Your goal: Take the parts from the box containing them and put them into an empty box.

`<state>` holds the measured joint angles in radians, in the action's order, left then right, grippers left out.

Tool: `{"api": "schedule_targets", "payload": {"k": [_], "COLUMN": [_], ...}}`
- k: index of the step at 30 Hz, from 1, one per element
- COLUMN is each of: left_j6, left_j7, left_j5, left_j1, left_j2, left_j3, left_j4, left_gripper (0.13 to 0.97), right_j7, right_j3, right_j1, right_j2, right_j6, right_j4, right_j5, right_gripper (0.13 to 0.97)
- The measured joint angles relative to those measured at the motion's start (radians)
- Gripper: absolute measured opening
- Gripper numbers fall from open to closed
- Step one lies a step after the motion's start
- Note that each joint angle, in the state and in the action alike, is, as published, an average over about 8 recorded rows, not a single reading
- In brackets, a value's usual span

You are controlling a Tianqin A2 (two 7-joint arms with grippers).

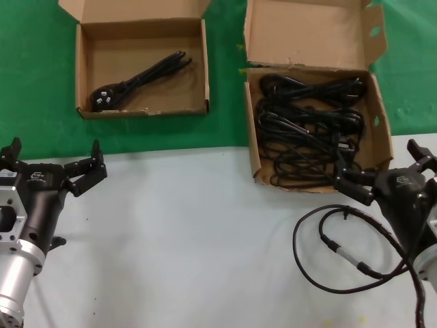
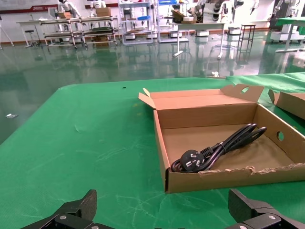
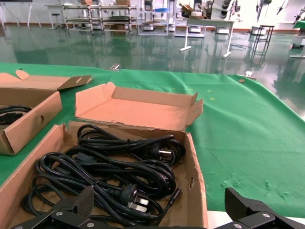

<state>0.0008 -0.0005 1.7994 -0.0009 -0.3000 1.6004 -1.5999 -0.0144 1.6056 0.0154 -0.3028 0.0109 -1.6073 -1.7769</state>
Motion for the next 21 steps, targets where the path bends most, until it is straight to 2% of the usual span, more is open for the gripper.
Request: {"api": "schedule_targets", "payload": {"k": [21], "left_j6": [0.0], "left_j7": [0.0], "left_j5": [0.0], "left_j1": [0.0], "left_j2": [0.0], "left_j3": [0.0], "left_j4": [0.0], "left_gripper": [0.966], "right_j7": [0.0], "right_j3": [0.0], "right_j1": [0.0], "right_j2": [0.0], "right_j6": [0.0], "right_j4": [0.0], "right_j5": [0.0], "right_gripper": [0.966]}}
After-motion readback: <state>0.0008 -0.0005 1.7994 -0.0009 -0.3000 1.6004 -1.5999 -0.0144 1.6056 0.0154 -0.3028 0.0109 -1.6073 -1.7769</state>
